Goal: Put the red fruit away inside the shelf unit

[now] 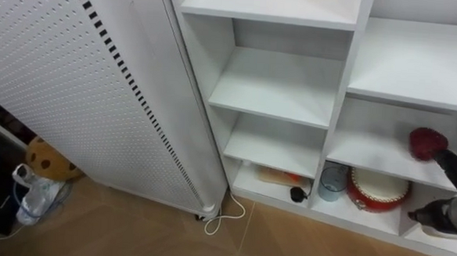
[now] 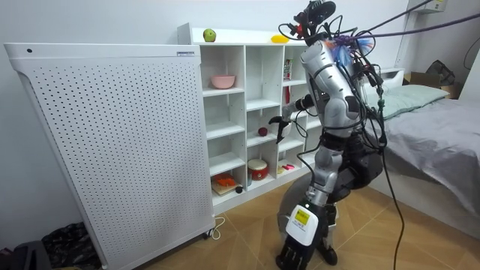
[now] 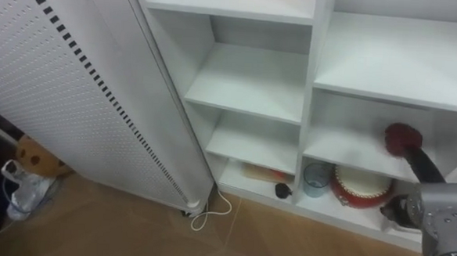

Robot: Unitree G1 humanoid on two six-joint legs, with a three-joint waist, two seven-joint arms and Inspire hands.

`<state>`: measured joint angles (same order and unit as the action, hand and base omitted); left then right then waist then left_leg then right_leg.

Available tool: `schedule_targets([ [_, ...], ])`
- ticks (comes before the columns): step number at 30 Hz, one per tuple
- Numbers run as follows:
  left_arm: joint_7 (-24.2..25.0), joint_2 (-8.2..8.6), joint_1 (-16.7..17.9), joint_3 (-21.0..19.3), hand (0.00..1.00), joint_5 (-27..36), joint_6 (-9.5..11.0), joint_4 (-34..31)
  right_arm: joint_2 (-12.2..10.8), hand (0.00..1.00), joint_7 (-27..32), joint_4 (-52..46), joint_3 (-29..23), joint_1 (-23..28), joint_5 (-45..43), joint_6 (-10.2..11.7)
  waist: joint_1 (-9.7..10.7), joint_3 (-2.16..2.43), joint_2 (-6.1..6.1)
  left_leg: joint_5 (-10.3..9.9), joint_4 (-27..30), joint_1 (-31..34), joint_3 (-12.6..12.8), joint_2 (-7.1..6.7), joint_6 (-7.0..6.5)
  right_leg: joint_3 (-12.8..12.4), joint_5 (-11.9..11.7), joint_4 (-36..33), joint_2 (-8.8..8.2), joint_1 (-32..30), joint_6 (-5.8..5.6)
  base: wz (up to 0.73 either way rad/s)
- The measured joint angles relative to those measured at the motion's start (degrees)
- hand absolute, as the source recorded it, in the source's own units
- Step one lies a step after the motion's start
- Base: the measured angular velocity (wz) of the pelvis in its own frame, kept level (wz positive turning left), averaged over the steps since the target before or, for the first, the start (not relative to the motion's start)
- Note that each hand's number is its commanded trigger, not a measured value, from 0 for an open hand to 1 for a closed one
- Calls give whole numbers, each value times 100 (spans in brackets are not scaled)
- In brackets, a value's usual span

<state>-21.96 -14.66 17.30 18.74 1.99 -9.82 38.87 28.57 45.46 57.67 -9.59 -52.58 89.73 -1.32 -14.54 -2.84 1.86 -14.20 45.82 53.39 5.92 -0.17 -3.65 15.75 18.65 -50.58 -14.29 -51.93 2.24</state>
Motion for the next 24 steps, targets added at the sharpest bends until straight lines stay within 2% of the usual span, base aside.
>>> schedule_targets([
  [6, 14, 0, -7, -6, 0, -32, -28, 57, 7, 0, 50, 5, -2, -14, 2, 0, 6, 3, 5, -2, -26, -58, -9, 51, 7, 5, -23, 113, 95, 93, -12, -2],
  [10, 110, -1, -7, -6, 0, -30, -34, 63, 9, 0, 49, 46, -2, 15, 5, 0, 15, 2, 4, -11, -128, -314, -69, 67, 20, 53, -68, 324, 180, 419, -38, -1],
  [13, 246, 1, -9, -9, 0, -29, -36, 100, 13, 0, -198, 285, 61, 114, 11, 1, 8, -4, -8, -13, -295, -689, -129, 77, 25, 122, -87, 541, 218, 841, -75, 5],
  [15, 303, -3, -16, -16, 0, -29, -35, 151, 12, 0, -412, 343, 155, 303, 18, 0, 2, -6, -51, -11, -424, -937, -150, 74, 28, 178, -100, 693, 230, 1112, -95, 5],
  [17, 483, -11, -59, -66, 0, -33, -32, 296, 11, 0, -822, 641, 189, 519, 142, -8, -4, -5, -146, -5, -636, -1249, -150, 65, 36, 217, -129, 902, 248, 1426, -129, 5],
  [21, 716, -19, -167, -159, 0, -35, -36, 592, 9, 0, -1248, 927, 169, 981, 210, -70, -2, -2, -168, 0, -882, -1676, -179, 117, 45, 308, -215, 1329, 361, 1952, -180, 2],
  [24, 924, -21, -283, -439, 0, -34, -60, 792, -10, 0, -1630, 966, 165, 1510, 196, -87, 13, 3, -183, 4, -1126, -2050, -155, 140, 51, 352, -294, 1675, 444, 2360, -220, -4],
])
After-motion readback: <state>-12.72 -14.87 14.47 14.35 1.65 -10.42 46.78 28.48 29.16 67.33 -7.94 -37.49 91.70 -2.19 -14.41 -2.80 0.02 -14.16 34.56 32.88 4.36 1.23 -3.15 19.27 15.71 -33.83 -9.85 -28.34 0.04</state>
